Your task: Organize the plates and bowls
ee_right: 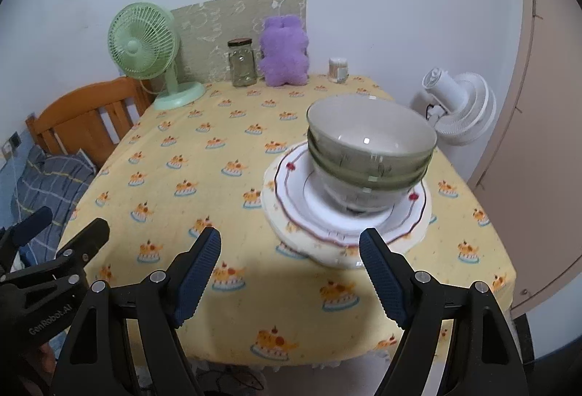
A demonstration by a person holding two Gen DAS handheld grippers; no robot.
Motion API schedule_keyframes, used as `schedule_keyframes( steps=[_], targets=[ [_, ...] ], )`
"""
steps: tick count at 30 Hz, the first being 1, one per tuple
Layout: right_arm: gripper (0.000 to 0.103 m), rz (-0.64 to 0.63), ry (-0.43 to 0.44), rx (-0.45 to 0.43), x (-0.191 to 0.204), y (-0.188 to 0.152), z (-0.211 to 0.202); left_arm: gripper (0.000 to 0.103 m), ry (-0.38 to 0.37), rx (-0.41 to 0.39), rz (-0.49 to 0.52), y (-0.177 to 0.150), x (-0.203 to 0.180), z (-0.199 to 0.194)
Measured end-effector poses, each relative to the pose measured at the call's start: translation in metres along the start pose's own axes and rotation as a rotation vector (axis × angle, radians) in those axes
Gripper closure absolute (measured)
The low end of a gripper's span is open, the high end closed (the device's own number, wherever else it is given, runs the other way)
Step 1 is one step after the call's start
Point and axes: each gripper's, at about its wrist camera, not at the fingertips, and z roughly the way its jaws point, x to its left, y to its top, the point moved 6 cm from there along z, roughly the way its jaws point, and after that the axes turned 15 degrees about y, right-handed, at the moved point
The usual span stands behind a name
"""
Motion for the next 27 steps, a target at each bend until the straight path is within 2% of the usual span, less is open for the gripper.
schedule_keyframes(
  steps=[3, 6, 13, 17, 22, 27],
  targets=[
    [0.022, -0.023, 0.019, -0.006, 0.005, -0.007, -0.004, 0.008, 0.004, -0.033, -0.001, -0.006, 0.0, -0.014],
    [0.021, -0.038, 0.032, -0.01, 0.009, -0.013, -0.008, 0.001, 0.01, -0.055, -0.005, -0.01, -0.002, -0.024],
    [0.018, -0.067, 0.031, -0.035, 0.008, -0.015, -0.021, 0.0, 0.003, -0.051, -0.055, -0.014, -0.001, -0.029],
    [0.018, -0.066, 0.029, -0.041, 0.003, -0.016, -0.024, 0.0, -0.026, -0.054, -0.06, -0.015, -0.005, -0.033],
    [0.017, -0.057, 0.027, -0.051, -0.002, -0.016, -0.027, 0.0, -0.025, -0.068, -0.05, -0.014, -0.009, -0.038],
    [0.012, -0.044, 0.023, -0.059, -0.006, -0.016, -0.03, 0.0, -0.026, -0.068, -0.06, -0.014, -0.009, -0.039]
  ],
)
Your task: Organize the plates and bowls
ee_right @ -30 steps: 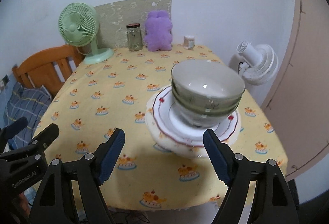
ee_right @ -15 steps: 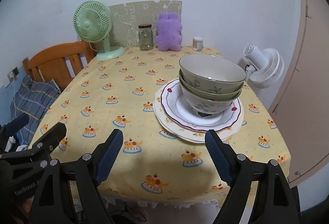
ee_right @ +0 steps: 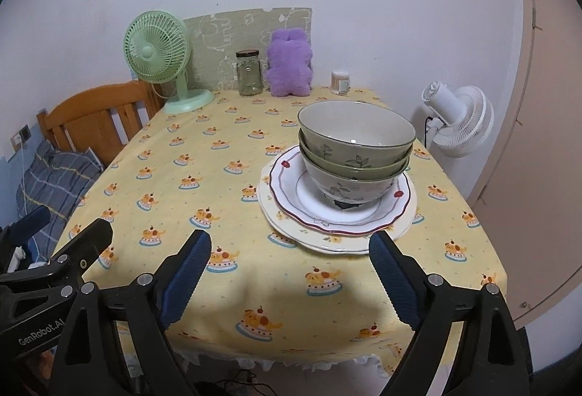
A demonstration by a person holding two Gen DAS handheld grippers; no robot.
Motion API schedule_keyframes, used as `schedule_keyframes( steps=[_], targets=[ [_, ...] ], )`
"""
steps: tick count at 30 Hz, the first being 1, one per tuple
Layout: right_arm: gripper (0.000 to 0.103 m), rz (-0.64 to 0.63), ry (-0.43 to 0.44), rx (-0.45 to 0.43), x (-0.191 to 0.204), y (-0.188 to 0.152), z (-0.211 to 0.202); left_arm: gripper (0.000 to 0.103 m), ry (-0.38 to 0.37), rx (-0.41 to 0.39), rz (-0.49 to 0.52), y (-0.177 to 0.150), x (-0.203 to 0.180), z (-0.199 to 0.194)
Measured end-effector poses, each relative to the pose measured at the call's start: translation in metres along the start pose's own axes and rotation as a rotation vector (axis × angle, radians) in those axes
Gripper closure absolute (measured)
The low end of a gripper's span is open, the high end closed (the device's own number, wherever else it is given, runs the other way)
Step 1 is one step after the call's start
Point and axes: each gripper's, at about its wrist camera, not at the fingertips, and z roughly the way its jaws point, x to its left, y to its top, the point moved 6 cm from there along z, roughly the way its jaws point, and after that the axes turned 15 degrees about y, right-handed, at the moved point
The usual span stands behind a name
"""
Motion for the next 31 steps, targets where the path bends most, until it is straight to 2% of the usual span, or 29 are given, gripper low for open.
schedule_keyframes(
  steps=[12, 31],
  targets=[
    [0.01, -0.018, 0.015, 0.002, 0.0028, 0.0007, 0.0008, 0.0, 0.032, 0.002, -0.025, -0.0008, 0.0066, -0.0008],
    [0.01, -0.023, 0.016, -0.006, 0.0043, 0.0009, -0.0035, 0.0, 0.031, -0.004, -0.029, -0.0024, 0.0073, -0.004]
  ],
)
